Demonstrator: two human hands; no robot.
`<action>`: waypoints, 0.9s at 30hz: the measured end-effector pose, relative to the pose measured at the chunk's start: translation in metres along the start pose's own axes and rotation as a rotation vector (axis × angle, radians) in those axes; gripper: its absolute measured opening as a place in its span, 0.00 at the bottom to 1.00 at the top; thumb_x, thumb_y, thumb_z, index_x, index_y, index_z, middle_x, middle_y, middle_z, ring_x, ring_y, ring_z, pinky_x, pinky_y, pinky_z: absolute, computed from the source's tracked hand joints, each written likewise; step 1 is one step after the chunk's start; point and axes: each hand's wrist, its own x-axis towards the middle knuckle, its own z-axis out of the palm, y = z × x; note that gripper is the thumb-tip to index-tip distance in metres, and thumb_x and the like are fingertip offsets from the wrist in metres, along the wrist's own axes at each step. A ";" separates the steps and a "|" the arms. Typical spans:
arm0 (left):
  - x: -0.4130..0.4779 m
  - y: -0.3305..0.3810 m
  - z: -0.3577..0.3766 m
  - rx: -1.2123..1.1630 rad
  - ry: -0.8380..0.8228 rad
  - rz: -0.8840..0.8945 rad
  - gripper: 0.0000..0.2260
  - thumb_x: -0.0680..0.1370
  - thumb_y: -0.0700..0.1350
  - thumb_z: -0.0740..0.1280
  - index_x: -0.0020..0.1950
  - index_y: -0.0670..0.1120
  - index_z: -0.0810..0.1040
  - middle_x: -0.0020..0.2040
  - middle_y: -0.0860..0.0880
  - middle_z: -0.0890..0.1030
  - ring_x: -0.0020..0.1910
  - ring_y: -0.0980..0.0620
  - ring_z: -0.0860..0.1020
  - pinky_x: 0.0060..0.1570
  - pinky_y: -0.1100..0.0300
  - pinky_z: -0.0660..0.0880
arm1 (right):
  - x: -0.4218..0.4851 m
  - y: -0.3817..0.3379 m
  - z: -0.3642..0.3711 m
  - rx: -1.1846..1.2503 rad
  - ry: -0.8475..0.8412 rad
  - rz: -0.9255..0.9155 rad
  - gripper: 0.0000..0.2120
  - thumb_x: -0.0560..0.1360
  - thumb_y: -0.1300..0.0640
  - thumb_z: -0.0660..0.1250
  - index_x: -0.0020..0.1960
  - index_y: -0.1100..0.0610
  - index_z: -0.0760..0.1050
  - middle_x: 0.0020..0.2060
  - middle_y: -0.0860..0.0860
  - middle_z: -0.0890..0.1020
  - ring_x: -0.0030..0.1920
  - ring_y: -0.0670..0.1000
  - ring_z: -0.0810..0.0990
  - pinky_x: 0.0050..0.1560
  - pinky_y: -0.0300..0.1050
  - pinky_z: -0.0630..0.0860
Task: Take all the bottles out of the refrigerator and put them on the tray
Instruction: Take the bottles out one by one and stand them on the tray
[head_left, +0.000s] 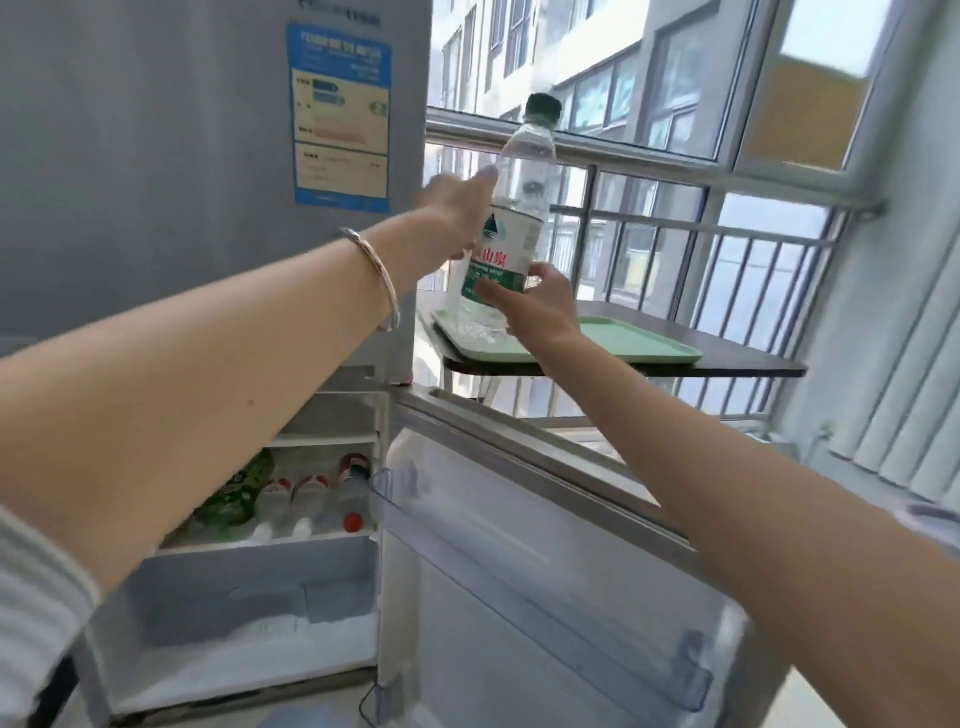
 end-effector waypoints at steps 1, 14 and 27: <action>0.001 -0.004 0.015 0.013 -0.048 -0.042 0.24 0.81 0.59 0.52 0.60 0.41 0.74 0.47 0.45 0.79 0.43 0.48 0.77 0.51 0.55 0.78 | 0.007 0.004 -0.009 -0.022 0.036 -0.008 0.29 0.69 0.51 0.78 0.65 0.59 0.72 0.56 0.54 0.83 0.52 0.53 0.82 0.51 0.49 0.81; 0.057 -0.072 0.146 -0.146 -0.422 -0.150 0.27 0.82 0.60 0.48 0.63 0.42 0.74 0.51 0.46 0.76 0.51 0.48 0.74 0.58 0.53 0.74 | 0.112 0.104 -0.056 -0.344 0.134 0.126 0.18 0.72 0.50 0.74 0.57 0.58 0.75 0.50 0.51 0.82 0.47 0.51 0.79 0.46 0.45 0.75; 0.110 -0.100 0.173 -0.189 -0.454 -0.157 0.27 0.82 0.58 0.48 0.72 0.43 0.68 0.68 0.43 0.72 0.65 0.43 0.72 0.68 0.48 0.69 | 0.190 0.144 -0.022 -0.481 0.133 0.246 0.24 0.78 0.56 0.63 0.71 0.64 0.64 0.63 0.61 0.76 0.59 0.63 0.78 0.59 0.59 0.77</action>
